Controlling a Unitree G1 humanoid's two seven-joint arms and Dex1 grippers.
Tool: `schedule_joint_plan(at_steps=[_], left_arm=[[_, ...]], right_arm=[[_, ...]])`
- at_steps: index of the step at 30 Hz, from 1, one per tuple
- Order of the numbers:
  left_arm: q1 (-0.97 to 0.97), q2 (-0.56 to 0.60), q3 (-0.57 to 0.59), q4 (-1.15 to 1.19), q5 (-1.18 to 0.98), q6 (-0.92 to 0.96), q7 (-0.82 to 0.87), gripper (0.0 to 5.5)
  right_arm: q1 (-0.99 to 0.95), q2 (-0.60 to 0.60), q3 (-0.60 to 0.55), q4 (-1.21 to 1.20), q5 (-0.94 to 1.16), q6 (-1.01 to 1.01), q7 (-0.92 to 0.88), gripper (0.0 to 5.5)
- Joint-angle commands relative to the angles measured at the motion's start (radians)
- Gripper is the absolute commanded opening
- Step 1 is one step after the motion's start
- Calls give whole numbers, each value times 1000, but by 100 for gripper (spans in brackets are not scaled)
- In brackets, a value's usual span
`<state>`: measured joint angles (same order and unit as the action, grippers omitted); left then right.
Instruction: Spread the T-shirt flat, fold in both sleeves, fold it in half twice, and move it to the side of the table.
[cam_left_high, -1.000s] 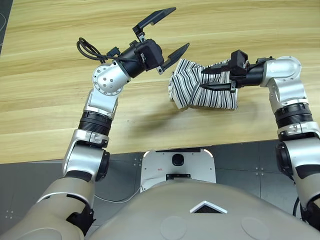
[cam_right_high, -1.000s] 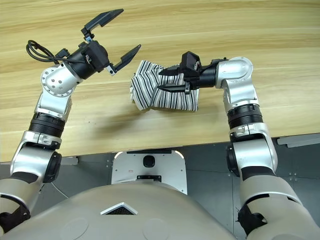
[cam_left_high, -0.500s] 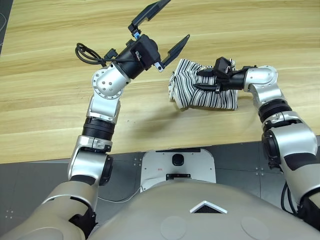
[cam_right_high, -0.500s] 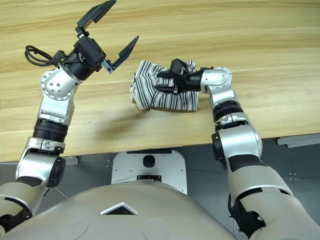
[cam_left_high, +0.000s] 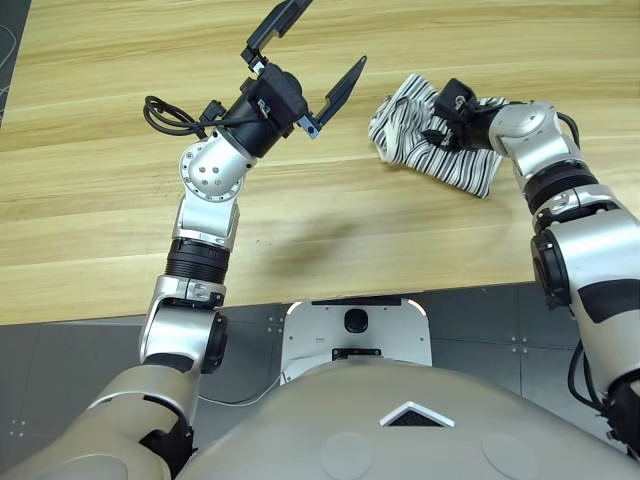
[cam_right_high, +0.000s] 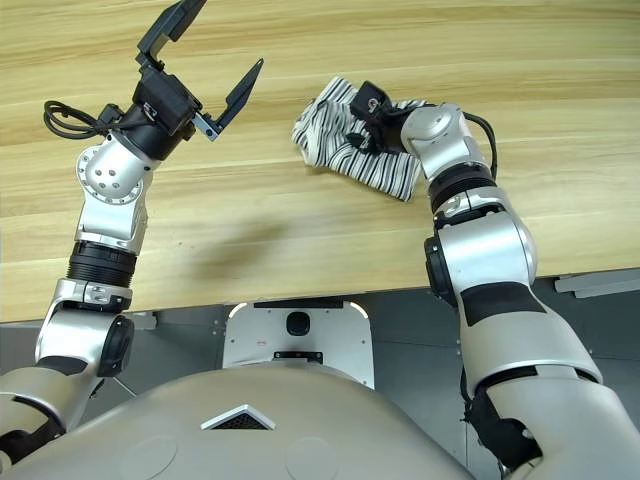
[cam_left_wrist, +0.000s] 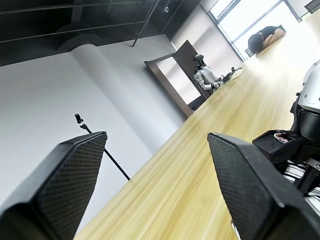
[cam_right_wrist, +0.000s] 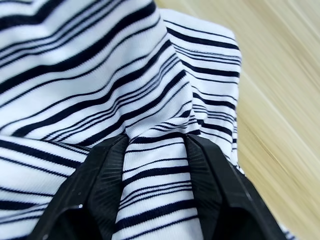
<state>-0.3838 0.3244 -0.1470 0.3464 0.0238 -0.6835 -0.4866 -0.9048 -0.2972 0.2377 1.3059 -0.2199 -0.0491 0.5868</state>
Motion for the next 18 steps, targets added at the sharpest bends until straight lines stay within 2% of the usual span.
schedule_joint_plan(at_steps=[1,11,18], left_arm=[[18,14,25,-12,5,-14,18,375],[57,33,59,-36,4,-20,35,375],[83,36,68,-46,6,-20,46,375]], right_arm=[[18,-51,-62,44,11,97,-127,209],[39,-187,-201,60,28,121,-403,209],[26,-231,-390,56,136,95,-576,209]])
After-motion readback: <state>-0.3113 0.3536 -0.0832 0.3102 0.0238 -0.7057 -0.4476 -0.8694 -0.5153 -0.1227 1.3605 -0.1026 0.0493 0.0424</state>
